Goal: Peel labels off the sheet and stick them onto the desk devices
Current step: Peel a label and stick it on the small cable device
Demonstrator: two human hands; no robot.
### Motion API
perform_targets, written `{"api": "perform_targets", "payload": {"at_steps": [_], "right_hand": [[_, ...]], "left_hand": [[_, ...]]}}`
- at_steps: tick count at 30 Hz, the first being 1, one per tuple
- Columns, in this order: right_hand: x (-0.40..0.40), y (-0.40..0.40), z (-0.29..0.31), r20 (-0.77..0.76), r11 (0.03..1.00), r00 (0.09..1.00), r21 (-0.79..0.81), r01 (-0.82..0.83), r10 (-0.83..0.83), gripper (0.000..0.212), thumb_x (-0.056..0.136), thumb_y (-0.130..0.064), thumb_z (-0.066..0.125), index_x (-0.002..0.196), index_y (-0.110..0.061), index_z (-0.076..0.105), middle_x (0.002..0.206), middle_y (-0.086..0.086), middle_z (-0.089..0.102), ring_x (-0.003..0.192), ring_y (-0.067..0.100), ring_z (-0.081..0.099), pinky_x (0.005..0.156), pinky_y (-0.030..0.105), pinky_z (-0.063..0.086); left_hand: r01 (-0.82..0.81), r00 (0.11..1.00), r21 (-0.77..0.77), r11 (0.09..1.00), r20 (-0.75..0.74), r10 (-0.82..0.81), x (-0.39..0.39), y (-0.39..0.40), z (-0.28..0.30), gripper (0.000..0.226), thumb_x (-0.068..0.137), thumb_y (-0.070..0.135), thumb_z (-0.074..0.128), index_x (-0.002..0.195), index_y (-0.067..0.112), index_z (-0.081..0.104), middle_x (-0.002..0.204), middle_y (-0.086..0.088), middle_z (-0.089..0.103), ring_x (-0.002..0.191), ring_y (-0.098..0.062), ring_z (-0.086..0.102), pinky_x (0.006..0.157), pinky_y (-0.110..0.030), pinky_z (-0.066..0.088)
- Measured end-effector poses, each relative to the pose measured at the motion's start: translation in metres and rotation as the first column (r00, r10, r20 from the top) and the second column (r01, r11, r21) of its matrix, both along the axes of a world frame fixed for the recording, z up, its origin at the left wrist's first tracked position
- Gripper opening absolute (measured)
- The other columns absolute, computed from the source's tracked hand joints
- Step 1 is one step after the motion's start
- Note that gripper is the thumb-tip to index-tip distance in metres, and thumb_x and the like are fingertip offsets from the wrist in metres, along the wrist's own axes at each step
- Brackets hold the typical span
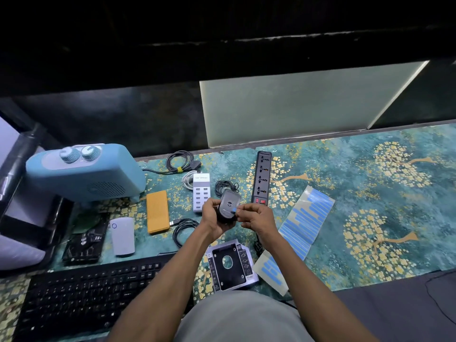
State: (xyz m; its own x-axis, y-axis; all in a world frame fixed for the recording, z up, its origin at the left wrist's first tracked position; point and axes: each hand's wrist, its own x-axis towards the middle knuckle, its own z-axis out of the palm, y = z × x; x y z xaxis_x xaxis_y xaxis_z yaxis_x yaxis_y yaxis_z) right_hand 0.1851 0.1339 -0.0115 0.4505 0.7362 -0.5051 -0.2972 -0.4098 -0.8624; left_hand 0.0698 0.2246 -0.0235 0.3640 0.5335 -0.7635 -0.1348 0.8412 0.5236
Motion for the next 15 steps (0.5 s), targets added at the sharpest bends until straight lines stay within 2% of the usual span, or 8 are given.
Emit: {"api": "perform_targets", "payload": {"at_steps": [4, 8, 12, 15], "right_hand": [[0.002, 0.0, 0.001, 0.102, 0.998, 0.992, -0.006, -0.067, 0.068, 0.015, 0.08, -0.008, 0.085, 0.087, 0.003, 0.077, 0.075, 0.018, 0.074, 0.062, 0.02, 0.067, 0.062, 0.03, 0.057], [0.001, 0.004, 0.004, 0.208, 0.991, 0.973, -0.109, -0.082, 0.103, 0.027, 0.079, -0.014, 0.088, 0.084, 0.007, 0.071, 0.067, 0.014, 0.072, 0.059, 0.02, 0.07, 0.057, 0.027, 0.057], [0.001, 0.001, 0.007, 0.337, 0.957, 0.907, -0.224, -0.184, 0.253, 0.031, 0.081, -0.024, 0.087, 0.067, -0.004, 0.068, 0.057, 0.007, 0.071, 0.048, 0.014, 0.067, 0.049, 0.022, 0.054], [0.004, -0.007, 0.0, 0.413, 0.946, 0.872, -0.289, -0.147, 0.262, 0.025, 0.082, -0.012, 0.085, 0.074, -0.007, 0.062, 0.07, 0.011, 0.072, 0.062, 0.024, 0.072, 0.061, 0.036, 0.062]], "left_hand": [[0.074, 0.995, 0.045, 0.996, -0.076, -0.07, 0.004, -0.005, 0.001, 0.039, 0.092, 0.028, 0.033, 0.077, 0.007, 0.062, 0.066, -0.01, 0.06, 0.063, -0.023, 0.046, 0.063, -0.03, 0.04], [0.128, 0.987, 0.115, 0.985, -0.117, -0.114, 0.007, -0.009, -0.004, 0.036, 0.089, 0.031, 0.033, 0.081, 0.009, 0.06, 0.073, -0.01, 0.056, 0.063, -0.023, 0.046, 0.061, -0.031, 0.039], [0.082, 0.991, 0.12, 0.989, -0.113, -0.068, 0.005, -0.017, -0.004, 0.036, 0.092, 0.028, 0.032, 0.08, 0.007, 0.059, 0.073, -0.012, 0.057, 0.062, -0.023, 0.046, 0.059, -0.031, 0.036], [0.124, 0.983, 0.187, 0.974, -0.161, -0.094, 0.006, -0.02, 0.0, 0.041, 0.096, 0.027, 0.031, 0.08, 0.005, 0.062, 0.07, -0.014, 0.066, 0.058, -0.023, 0.048, 0.056, -0.03, 0.033]]}}
